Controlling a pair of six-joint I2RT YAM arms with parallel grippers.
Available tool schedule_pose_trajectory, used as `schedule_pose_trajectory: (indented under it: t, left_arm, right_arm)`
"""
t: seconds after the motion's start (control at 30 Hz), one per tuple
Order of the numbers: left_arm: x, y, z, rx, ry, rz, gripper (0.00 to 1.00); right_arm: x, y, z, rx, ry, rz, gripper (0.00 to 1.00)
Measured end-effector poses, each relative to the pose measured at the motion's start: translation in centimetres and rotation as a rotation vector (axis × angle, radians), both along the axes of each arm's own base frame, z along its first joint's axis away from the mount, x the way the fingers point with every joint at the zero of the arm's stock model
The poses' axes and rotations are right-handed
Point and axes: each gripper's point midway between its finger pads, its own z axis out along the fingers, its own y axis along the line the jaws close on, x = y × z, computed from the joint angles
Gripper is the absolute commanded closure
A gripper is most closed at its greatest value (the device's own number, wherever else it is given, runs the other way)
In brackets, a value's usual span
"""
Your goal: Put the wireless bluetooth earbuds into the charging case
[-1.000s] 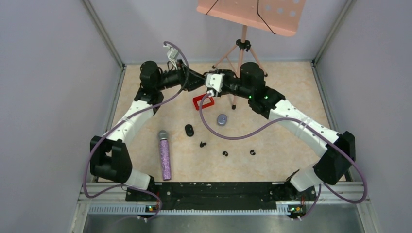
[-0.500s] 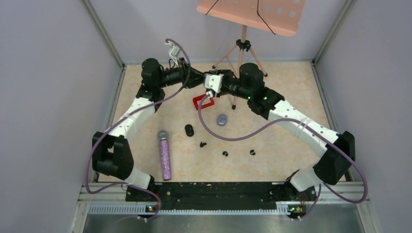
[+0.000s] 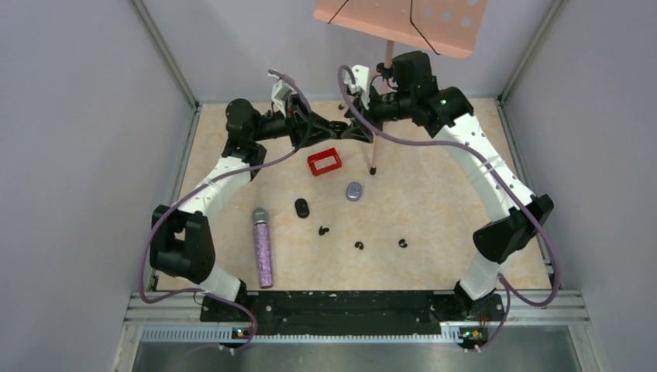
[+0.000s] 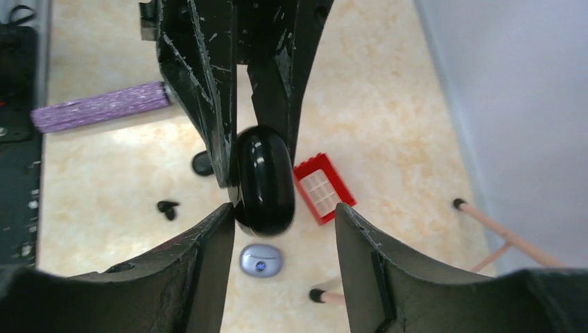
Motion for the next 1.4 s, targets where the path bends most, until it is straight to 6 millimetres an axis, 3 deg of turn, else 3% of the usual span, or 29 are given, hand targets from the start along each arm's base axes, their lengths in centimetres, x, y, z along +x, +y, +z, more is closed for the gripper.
schedule_pose_trajectory:
  t: [0.17, 0.33, 0.53, 0.7, 0.83, 0.87, 1.0, 1.03, 1.07, 1.17, 1.4]
  left_arm:
    - [-1.2, 0.2, -2.0, 0.041, -0.05, -0.071, 1.0]
    - [-2.0, -0.2, -2.3, 0.052, -0.095, -0.114, 1.0]
    - [-2.4, -0.6, -2.4, 0.055, -0.122, -0.132, 1.0]
    - [-2.5, -1.0, -2.4, 0.055, -0.14, -0.135, 1.0]
    - [-2.3, -1.1, -2.5, 0.056, -0.144, -0.126, 1.0]
    - [-2.3, -1.1, -2.6, 0.058, -0.143, -0.125, 0.96]
    - [-2.2, -1.1, -3.0, 0.066, -0.126, -0.118, 0.64]
    - [-2.1, -1.1, -3.1, 0.069, -0.119, -0.114, 0.47]
    - [-2.0, -1.1, -3.2, 0.073, -0.114, -0.108, 0.41]
    - [-1.4, -1.1, -3.7, 0.083, -0.089, -0.074, 0.4]
    - [-1.4, -1.1, -5.0, 0.083, -0.011, -0.055, 0.53]
  right_arm:
    - [-1.3, -1.4, -0.5, -0.017, 0.142, 0.036, 0.57]
    - [-2.8, -1.5, -1.4, -0.022, 0.239, 0.069, 0.59]
    - [-3.1, -1.2, -1.6, -0.011, 0.27, 0.086, 0.58]
    - [-3.4, -0.9, -1.9, -0.001, 0.303, 0.103, 0.67]
    - [-3.5, -0.7, -2.1, 0.004, 0.328, 0.113, 0.84]
    - [-3.5, -0.7, -2.2, 0.004, 0.332, 0.113, 0.89]
    - [-3.4, -0.7, -2.4, 0.002, 0.341, 0.109, 0.95]
    - [-3.4, -0.7, -2.5, -0.002, 0.341, 0.107, 0.96]
    - [-3.3, -0.7, -2.6, -0.005, 0.345, 0.104, 0.96]
    - [-3.2, -0.7, -2.6, -0.008, 0.339, 0.103, 0.97]
    - [-3.0, -0.7, -1.8, 0.0, 0.307, 0.105, 0.97]
